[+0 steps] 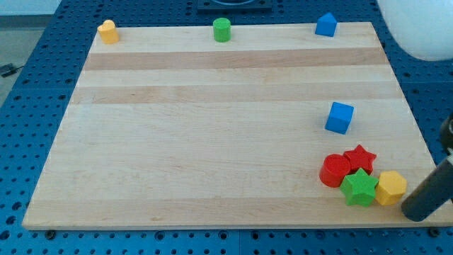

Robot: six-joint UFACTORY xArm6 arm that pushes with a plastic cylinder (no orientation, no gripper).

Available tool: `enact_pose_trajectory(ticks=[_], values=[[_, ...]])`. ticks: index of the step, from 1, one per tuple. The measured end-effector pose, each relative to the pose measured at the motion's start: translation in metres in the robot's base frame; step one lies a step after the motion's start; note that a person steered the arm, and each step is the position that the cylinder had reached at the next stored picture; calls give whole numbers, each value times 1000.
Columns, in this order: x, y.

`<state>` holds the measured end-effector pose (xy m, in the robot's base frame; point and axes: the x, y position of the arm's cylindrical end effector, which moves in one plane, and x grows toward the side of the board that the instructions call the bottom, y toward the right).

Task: Place the hexagon at the center

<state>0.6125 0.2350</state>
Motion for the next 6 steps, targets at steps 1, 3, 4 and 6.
enact_pose_trajectory(ticks=[1,3,4,6], values=[[-10,-4],[-17,-34],[-31,-42],[-55,-5]])
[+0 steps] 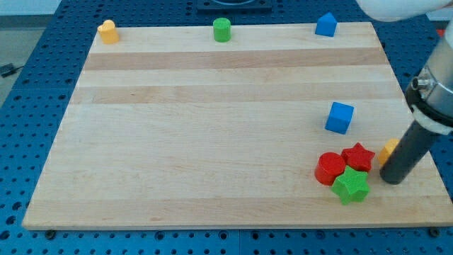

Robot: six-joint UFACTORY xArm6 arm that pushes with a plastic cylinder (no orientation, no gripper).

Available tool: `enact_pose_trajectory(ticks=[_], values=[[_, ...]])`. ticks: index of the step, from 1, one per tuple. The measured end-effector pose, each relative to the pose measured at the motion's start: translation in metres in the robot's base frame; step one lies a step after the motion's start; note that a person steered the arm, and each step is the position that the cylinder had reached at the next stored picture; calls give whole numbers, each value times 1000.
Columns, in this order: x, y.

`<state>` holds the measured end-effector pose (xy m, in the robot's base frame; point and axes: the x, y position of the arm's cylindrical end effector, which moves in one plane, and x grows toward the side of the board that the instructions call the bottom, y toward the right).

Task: Place the hexagon at the center

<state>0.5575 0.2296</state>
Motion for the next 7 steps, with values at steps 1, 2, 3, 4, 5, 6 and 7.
enact_pose_trajectory(ticks=[1,2,3,4,5,6,7], values=[[13,-1],[35,24],[14,38],[-1,38],[-15,38],[-22,29],[-25,3]])
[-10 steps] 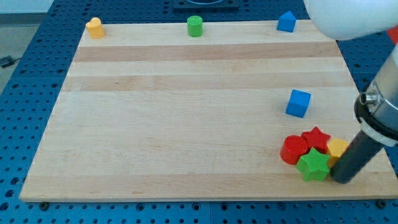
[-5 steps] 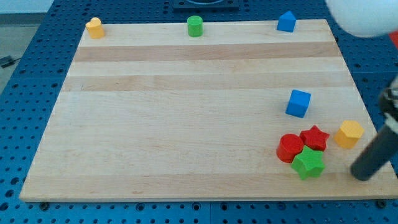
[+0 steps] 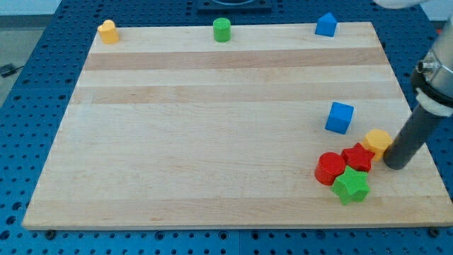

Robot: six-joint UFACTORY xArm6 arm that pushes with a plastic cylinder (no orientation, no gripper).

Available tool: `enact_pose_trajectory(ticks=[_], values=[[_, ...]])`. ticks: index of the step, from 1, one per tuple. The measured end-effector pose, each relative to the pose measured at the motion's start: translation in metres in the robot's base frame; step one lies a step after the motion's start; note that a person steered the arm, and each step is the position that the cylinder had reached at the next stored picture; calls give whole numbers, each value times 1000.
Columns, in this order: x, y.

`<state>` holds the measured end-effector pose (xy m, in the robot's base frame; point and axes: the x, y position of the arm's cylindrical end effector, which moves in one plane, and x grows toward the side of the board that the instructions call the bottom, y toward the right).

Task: Place the hexagon at the center

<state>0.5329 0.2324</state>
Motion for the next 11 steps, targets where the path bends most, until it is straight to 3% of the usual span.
enact_pose_trajectory(ticks=[2,5,7,8,10,11], values=[[-35,-6],[-34,-142],[-64,-163],[-74,-201],[-135,-203],[-147,-240]])
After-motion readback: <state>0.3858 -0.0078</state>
